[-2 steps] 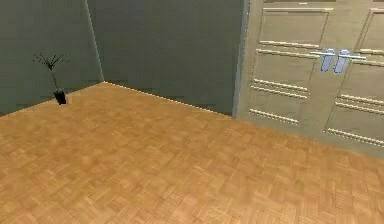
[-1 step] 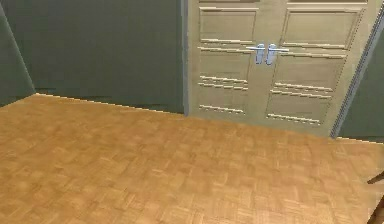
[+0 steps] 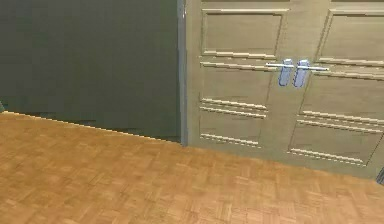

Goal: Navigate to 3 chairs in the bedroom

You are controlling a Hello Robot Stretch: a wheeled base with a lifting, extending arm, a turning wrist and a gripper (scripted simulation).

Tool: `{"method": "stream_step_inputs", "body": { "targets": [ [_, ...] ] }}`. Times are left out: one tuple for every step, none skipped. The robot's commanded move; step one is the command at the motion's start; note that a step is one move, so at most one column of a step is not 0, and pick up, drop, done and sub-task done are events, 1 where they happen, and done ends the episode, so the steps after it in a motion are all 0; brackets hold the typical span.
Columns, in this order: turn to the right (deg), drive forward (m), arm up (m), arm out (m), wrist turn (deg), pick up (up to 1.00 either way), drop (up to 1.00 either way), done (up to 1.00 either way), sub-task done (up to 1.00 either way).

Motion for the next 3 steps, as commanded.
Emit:
{"method": "stream_step_inputs", "body": {
  "targets": [
    [45.0,0.00,0.00,0.00,0.0,0.00,0.00,0.00,0.00],
    [0.0,0.50,0.00,0.00,0.0,0.00,0.00,0.00,0.00],
    [42.0,0.00,0.00,0.00,0.0,0.00,0.00,0.00,0.00]
  ]
}}
